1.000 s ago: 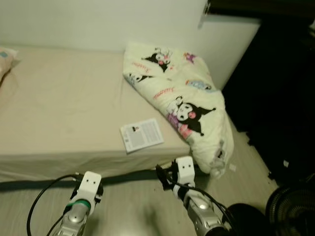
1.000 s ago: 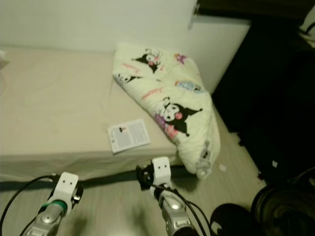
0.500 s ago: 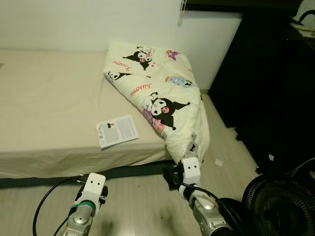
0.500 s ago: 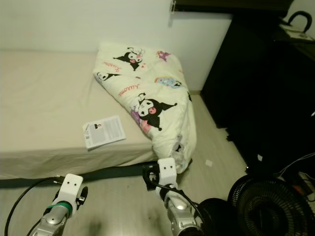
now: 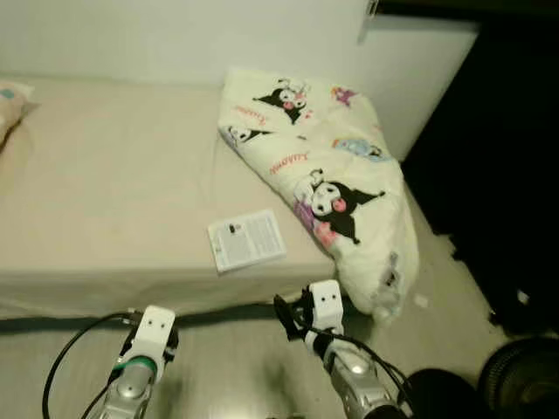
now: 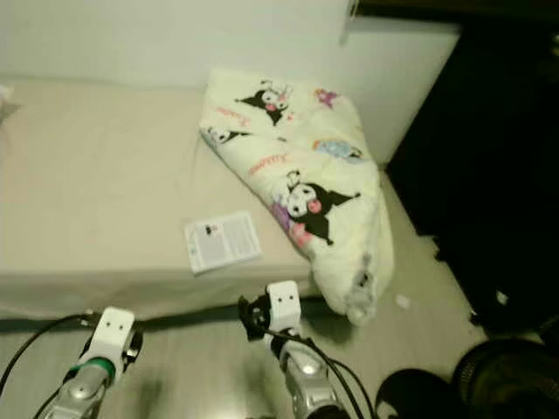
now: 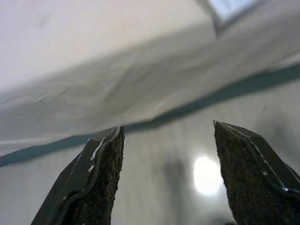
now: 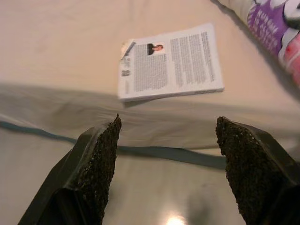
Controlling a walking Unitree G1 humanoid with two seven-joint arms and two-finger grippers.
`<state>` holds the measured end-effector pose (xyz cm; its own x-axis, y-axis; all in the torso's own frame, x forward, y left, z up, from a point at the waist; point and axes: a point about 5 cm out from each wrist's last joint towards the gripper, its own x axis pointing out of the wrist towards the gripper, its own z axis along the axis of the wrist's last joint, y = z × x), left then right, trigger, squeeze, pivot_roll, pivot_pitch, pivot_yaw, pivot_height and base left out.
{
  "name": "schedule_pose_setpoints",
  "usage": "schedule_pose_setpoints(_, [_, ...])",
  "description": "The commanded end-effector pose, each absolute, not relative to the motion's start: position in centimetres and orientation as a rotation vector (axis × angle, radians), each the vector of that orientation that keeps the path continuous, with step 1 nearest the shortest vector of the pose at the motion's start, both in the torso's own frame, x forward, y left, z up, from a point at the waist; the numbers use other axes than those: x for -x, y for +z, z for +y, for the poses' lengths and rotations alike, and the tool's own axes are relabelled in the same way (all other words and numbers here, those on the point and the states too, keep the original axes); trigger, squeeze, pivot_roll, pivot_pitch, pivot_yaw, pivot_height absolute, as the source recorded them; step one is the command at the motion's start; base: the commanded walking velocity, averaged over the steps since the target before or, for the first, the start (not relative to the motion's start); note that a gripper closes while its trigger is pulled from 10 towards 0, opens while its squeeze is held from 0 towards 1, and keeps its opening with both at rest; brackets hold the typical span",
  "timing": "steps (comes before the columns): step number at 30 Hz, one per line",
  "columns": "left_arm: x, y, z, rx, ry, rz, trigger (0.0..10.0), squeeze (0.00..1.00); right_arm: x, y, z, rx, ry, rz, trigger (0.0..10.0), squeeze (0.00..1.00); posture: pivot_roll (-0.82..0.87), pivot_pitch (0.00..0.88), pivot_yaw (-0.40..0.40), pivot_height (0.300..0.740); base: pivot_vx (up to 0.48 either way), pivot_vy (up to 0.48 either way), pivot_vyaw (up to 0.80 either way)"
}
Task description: Clean up the room
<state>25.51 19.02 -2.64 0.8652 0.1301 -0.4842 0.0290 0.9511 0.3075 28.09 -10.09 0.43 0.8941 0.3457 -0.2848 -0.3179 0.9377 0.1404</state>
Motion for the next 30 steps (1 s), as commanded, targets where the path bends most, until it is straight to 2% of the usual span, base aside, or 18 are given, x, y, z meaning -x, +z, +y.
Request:
schedule_pose_setpoints(1, [-24.9,-3.1,19.4,-0.320,0.057,0.549,10.0,0.00,-28.1,0.4,-9.9,-0.098,0.343,0.313,10.0,0.00,0.09,0.019,-0.032,0.740,0.446,0.000,0.00])
schedule_pose_setpoints(12, [-24.9,-3.0,19.3,-0.321,0.050,0.543,10.0,0.00,-28.1,0.5,-9.8,-0.099,0.336,0.312,10.0,0.00,0.09,0.019,-0.029,0.740,0.387,0.000,0.00])
schedule_pose_setpoints(18, [-25.0,-2.9,18.9,-0.361,-0.011,0.523,10.0,0.00,-28.1,0.5,-9.9,-0.102,0.325,0.307,10.0,0.00,0.09,0.019,-0.027,0.740,0.000,0.000,0.00])
schedule_pose_setpoints(24, [-25.4,-1.9,17.7,-0.546,-0.198,0.376,10.0,0.00,-28.2,0.4,-10.2,-0.092,0.308,0.310,10.0,0.00,0.09,0.016,-0.024,0.740,0.000,0.000,0.00])
schedule_pose_setpoints(30, [-24.7,-2.1,17.1,-0.687,-0.319,0.325,10.0,0.00,-28.1,0.3,-10.4,-0.079,0.309,0.323,10.0,0.00,0.09,0.008,-0.027,0.740,0.000,0.000,0.00])
